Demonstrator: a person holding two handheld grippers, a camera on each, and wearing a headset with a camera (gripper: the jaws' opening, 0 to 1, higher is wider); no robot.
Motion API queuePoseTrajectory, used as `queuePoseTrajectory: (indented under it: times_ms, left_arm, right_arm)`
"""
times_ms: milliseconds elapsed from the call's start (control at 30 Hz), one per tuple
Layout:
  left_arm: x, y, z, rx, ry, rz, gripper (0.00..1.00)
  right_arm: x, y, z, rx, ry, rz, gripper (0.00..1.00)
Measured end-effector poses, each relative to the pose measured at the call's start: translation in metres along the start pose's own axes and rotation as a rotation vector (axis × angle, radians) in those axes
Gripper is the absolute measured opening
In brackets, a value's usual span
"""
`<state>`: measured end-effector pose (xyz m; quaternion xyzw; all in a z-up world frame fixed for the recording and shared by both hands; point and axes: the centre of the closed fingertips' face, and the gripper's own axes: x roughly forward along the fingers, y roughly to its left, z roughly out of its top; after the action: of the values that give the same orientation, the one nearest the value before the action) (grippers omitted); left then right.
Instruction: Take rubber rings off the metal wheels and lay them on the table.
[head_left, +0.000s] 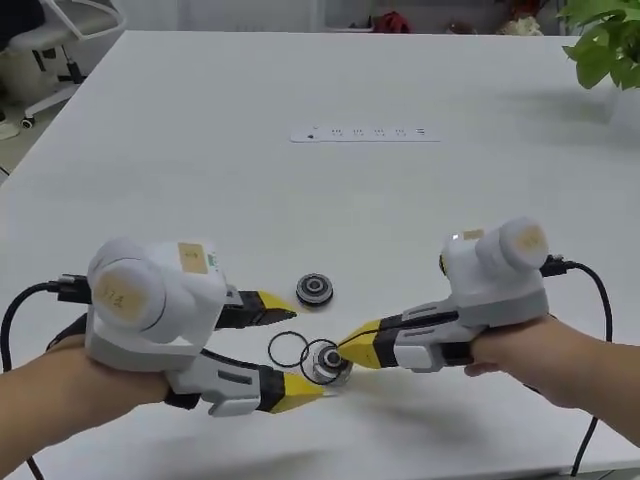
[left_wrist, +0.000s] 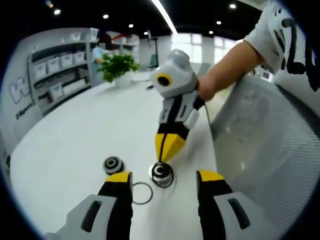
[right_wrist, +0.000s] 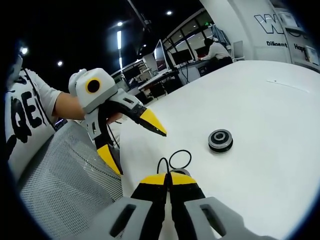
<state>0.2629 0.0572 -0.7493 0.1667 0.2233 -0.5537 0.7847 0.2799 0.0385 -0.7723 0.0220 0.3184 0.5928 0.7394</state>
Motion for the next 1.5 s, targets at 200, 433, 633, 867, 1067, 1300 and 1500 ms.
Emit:
queuePoseTrajectory:
  times_ms: [200,433,633,867,1067,1300,1500]
  left_arm:
    - [-0.008,0.007,-0.006,-0.017,-0.001,0.025,0.54]
    - [-0.013,0.012,-0.01,-0.03,-0.003,0.051,0.58]
    - [-0.018,0.017,-0.012,-0.043,-0.009,0.071,0.6]
    - [-0.027,0.023,-0.015,-0.06,-0.016,0.099,0.6]
    - [-0.032,0.026,-0.018,-0.074,-0.017,0.116,0.61]
    - [-0.036,0.027,-0.021,-0.083,-0.016,0.129,0.61]
    - [-0.039,0.029,-0.022,-0.087,-0.016,0.139,0.61]
  right_arm:
    - [0.002,0.001,0.006,0.002,-0.01,0.003,0.0]
    - [0.006,0.001,0.01,0.003,-0.013,0.007,0.0]
    - [0.009,-0.001,0.017,0.008,-0.027,0.001,0.0]
    - [0.014,-0.004,0.02,0.021,-0.034,-0.005,0.0]
    - [0.02,-0.007,0.022,0.032,-0.036,-0.008,0.0]
    - [0.028,-0.009,0.023,0.042,-0.03,-0.005,0.0]
    - [0.034,-0.01,0.018,0.049,-0.012,0.002,0.0]
